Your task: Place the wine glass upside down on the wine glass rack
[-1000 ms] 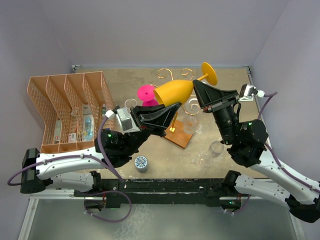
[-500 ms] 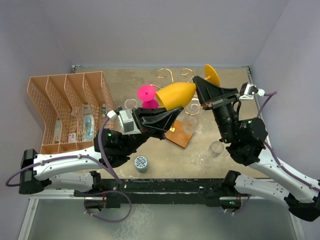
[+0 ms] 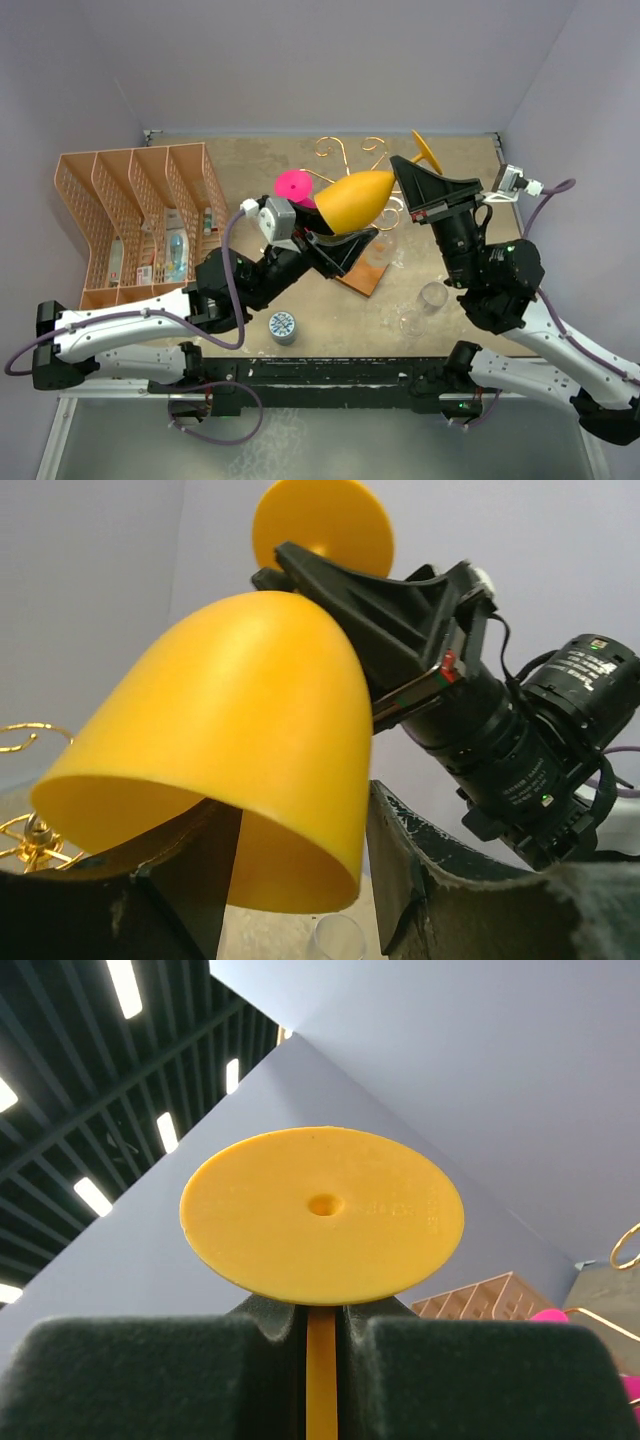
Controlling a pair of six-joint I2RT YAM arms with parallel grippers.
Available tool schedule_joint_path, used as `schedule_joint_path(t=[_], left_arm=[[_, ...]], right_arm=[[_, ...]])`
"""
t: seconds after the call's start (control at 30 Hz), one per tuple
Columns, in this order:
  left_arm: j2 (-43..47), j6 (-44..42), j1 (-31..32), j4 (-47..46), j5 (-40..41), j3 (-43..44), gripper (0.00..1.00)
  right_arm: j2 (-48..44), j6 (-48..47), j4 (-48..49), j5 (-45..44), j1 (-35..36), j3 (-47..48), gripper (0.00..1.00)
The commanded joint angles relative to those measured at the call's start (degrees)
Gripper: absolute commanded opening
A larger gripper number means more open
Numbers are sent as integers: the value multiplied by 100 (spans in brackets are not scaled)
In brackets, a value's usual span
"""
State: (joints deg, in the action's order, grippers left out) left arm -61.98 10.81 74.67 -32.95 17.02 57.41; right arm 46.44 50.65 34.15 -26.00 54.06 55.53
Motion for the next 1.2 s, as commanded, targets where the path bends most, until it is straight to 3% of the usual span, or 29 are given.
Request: schedule_joint_path(t=[0.0, 0.3, 0.47, 0.63, 0.73, 0.9, 1.03, 1.17], left_arm=[[339, 553, 14, 1458, 427, 553, 50], [1058, 741, 13, 2823, 284, 437, 49], [1547, 989, 8, 3557, 385, 437, 49], [1816, 762, 12, 4352, -772, 647, 48], [1843, 801, 12, 4737, -1045, 780, 48], [1852, 1272, 12, 4533, -723, 793, 48], [1681, 2101, 14, 4250, -573, 1031, 48], [1527, 2912, 13, 3781, -513, 1147, 48]], right_arm=[[-250, -855, 300, 326, 25, 258, 0], [-261, -1566, 153, 690, 24, 371, 0], [-124, -2271, -272, 1376, 25, 686, 0], [-121, -2840, -468, 2133, 20, 660, 0], [-151, -3032, -505, 2298, 25, 618, 0], [-205, -3597, -557, 2838, 25, 598, 0], [-503, -3786, -410, 3687, 30, 315, 0], [-699, -3819, -480, 3954, 25, 122, 0]])
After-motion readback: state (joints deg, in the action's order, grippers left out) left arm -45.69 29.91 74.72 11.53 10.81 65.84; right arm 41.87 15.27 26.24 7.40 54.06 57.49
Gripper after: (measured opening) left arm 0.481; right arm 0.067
